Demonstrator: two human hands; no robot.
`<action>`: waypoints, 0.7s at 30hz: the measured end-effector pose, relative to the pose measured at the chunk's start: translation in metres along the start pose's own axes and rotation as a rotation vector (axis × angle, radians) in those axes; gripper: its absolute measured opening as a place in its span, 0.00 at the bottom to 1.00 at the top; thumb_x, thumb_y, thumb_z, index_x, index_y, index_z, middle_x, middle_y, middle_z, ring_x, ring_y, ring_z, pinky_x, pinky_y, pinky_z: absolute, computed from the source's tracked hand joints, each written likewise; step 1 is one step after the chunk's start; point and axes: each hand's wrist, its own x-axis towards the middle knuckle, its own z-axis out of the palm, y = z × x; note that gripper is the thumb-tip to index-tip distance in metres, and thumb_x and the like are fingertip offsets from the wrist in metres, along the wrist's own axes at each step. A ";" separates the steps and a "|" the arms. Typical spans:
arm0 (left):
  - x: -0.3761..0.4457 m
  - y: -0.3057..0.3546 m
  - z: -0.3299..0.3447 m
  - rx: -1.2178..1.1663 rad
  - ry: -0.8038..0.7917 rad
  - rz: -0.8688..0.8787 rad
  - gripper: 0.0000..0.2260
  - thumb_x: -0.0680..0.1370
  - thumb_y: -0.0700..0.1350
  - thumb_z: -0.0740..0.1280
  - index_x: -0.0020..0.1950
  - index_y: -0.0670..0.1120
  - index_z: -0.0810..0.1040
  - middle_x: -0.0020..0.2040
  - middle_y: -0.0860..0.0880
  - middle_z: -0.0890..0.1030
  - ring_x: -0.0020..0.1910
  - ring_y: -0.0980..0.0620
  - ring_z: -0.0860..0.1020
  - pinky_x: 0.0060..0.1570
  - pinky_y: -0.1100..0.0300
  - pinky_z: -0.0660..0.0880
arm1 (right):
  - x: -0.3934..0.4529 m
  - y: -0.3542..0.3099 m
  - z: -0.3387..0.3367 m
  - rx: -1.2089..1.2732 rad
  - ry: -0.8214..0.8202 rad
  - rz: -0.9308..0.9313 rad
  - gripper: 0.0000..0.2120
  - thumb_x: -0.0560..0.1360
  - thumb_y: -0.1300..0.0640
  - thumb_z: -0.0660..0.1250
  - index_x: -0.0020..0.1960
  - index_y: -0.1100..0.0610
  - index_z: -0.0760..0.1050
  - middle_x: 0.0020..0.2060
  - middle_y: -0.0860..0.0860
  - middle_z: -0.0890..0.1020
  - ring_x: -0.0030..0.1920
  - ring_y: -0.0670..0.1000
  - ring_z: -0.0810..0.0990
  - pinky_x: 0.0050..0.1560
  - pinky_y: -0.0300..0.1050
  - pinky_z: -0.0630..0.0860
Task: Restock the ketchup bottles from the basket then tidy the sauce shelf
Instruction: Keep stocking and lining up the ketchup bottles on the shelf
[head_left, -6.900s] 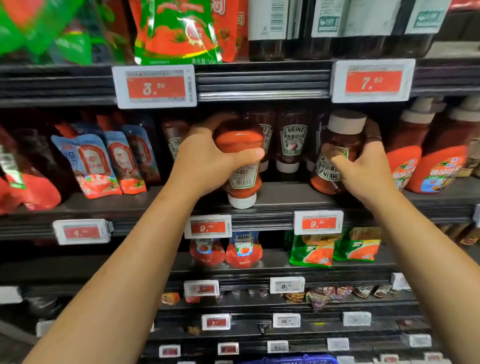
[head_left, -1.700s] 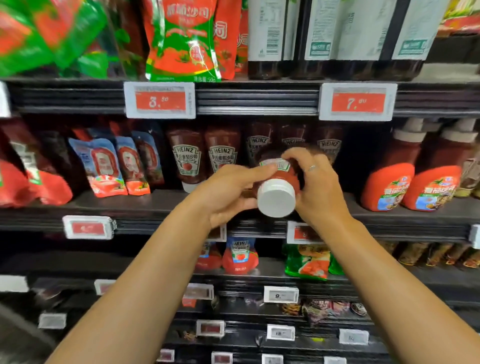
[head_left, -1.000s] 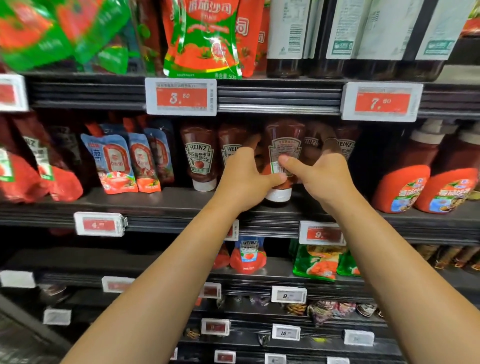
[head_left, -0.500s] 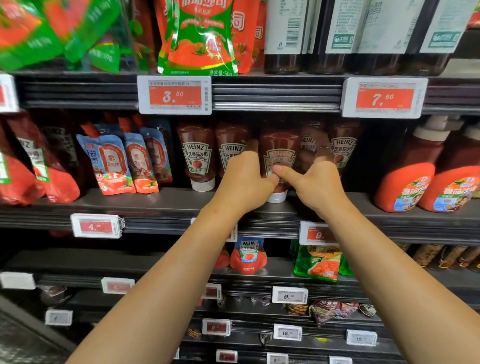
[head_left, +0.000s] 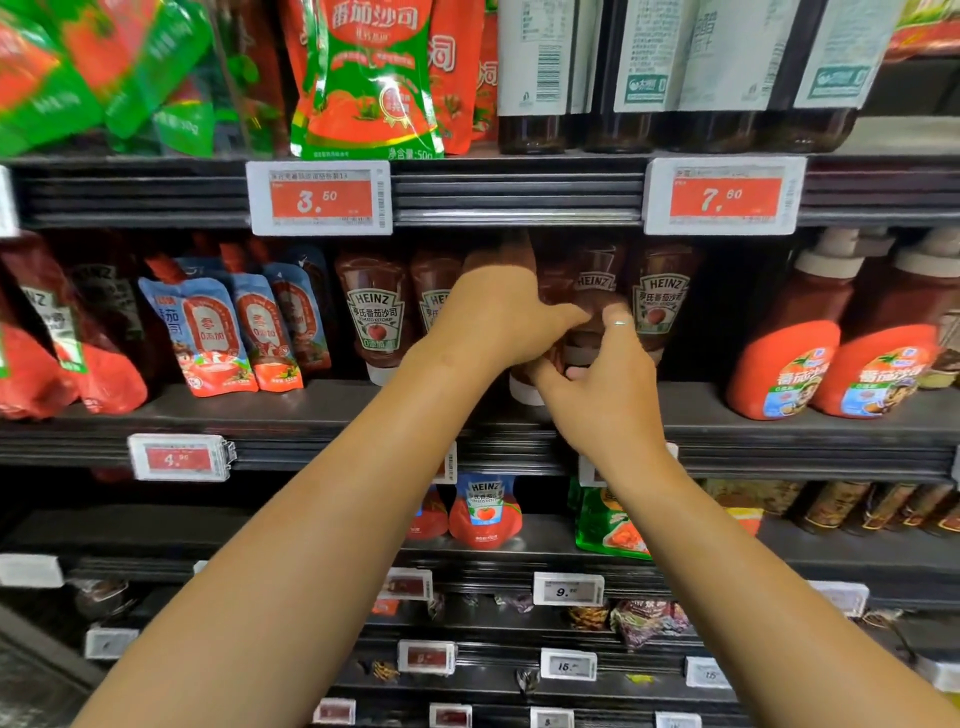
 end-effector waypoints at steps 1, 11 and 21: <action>0.001 -0.001 0.002 0.005 -0.009 -0.010 0.33 0.77 0.59 0.69 0.77 0.47 0.62 0.57 0.46 0.75 0.58 0.46 0.76 0.45 0.59 0.69 | -0.002 0.000 -0.001 0.006 0.007 -0.013 0.22 0.70 0.52 0.77 0.58 0.44 0.70 0.49 0.43 0.83 0.46 0.41 0.83 0.44 0.33 0.80; 0.006 -0.010 0.000 -0.095 -0.112 0.077 0.34 0.79 0.42 0.67 0.80 0.58 0.56 0.72 0.44 0.71 0.66 0.43 0.73 0.52 0.60 0.69 | 0.026 0.028 -0.016 -0.137 -0.197 0.073 0.29 0.68 0.44 0.78 0.64 0.50 0.73 0.49 0.42 0.83 0.47 0.40 0.81 0.39 0.32 0.72; -0.006 -0.022 0.007 0.057 0.255 0.192 0.04 0.74 0.41 0.71 0.47 0.45 0.78 0.29 0.57 0.64 0.28 0.56 0.63 0.27 0.64 0.58 | 0.025 0.033 -0.004 -0.322 -0.107 0.044 0.30 0.68 0.41 0.78 0.61 0.55 0.70 0.43 0.42 0.76 0.39 0.40 0.74 0.30 0.26 0.66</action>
